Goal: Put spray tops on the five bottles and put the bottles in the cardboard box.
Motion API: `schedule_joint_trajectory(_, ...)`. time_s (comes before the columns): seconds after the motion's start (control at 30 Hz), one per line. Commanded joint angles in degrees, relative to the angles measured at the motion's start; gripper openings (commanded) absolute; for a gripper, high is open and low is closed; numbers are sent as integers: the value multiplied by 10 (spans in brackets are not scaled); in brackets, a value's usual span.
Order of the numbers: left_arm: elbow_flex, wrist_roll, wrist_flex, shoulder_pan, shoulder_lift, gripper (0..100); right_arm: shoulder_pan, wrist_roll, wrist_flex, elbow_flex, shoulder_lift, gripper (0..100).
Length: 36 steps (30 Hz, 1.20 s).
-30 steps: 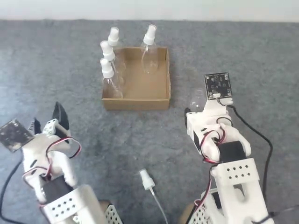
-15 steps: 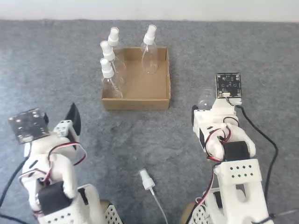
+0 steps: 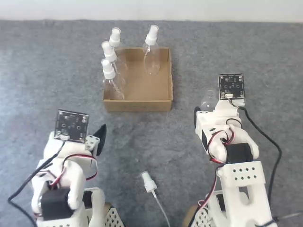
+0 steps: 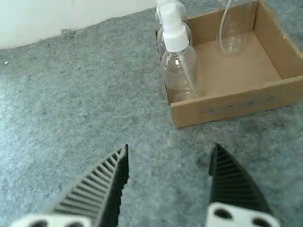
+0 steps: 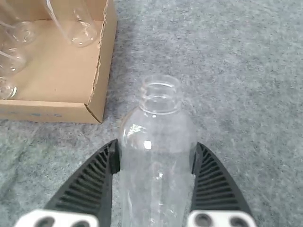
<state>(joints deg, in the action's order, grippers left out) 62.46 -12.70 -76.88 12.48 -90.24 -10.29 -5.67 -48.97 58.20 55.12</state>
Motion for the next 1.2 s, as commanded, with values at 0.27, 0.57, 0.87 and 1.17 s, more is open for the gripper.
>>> schedule_joint_trajectory(0.27,-1,-68,-15,-82,105,261,7,-5,11,-4,13,76)
schedule_joint_trajectory(0.57,-21,-69,-11,-177,251,325,58,-33,22,-4,13,80)
schedule_joint_trajectory(0.87,-12,-129,-7,-256,324,331,58,-32,26,-4,12,80)
schedule_joint_trajectory(1.17,-11,-164,-9,-362,369,331,58,-31,26,-4,12,80)
